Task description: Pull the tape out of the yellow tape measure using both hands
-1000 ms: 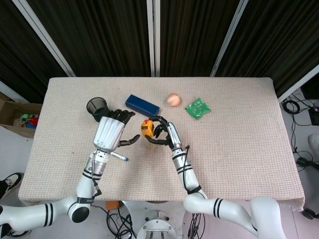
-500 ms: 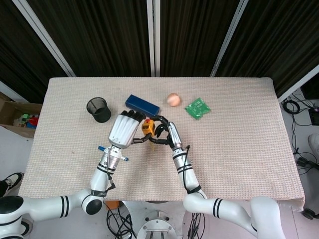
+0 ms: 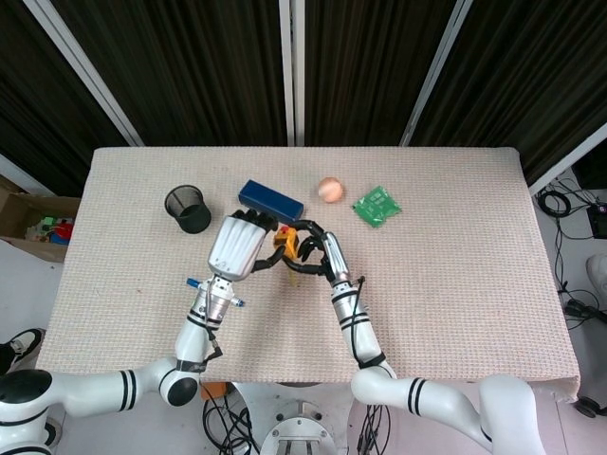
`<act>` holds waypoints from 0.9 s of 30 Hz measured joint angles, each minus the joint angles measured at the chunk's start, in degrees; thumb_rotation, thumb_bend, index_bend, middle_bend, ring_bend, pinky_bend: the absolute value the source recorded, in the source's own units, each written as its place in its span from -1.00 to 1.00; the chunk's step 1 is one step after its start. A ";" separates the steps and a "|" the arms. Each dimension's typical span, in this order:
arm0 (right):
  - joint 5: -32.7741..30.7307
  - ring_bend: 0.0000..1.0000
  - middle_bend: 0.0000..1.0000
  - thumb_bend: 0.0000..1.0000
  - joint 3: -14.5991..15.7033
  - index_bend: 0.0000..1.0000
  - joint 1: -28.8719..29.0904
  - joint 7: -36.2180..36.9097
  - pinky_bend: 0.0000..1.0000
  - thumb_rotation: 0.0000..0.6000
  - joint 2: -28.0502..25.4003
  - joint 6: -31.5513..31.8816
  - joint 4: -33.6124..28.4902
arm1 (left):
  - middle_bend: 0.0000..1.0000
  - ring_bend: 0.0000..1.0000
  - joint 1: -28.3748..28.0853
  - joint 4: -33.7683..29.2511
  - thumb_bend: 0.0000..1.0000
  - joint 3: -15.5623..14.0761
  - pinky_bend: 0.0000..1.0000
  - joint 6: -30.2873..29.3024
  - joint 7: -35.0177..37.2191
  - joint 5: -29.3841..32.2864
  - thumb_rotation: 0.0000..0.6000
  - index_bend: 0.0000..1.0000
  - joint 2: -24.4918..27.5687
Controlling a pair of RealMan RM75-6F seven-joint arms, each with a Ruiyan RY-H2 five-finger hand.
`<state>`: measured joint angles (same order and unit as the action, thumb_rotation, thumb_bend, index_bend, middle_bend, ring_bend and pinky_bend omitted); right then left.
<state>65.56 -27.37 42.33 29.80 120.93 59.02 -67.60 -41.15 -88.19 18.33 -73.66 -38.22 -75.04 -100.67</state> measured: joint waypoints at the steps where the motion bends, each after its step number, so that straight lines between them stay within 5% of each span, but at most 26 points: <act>1: -0.03 0.16 0.30 -0.27 0.02 0.54 0.01 0.01 0.30 1.00 0.05 -0.08 0.12 | 0.02 -0.01 -0.05 0.10 -0.38 -0.14 0.20 0.01 0.06 0.07 0.36 -0.02 -0.03; 17: 0.24 0.16 0.30 -0.27 -0.10 0.54 0.27 0.59 0.30 1.00 0.35 -0.76 1.16 | 0.08 0.04 -1.17 2.70 -0.31 -0.73 0.25 0.19 1.91 0.80 0.59 0.06 -0.95; 22: 0.38 0.16 0.30 -0.27 -0.01 0.54 0.25 0.76 0.30 1.00 0.32 -0.88 1.19 | 0.13 0.09 -1.32 3.18 -0.22 -0.87 0.29 -0.53 2.16 0.31 0.96 0.11 -1.04; 27: 0.54 0.16 0.30 -0.27 0.13 0.54 0.22 0.76 0.30 1.00 0.33 -0.89 1.14 | 0.17 0.10 -1.51 3.01 -0.15 -1.03 0.30 -0.58 2.08 0.39 1.00 0.16 -0.95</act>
<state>66.11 -27.24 42.55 30.56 121.25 58.13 -66.46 -42.66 -85.18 17.30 -74.23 -36.13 -74.65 -101.62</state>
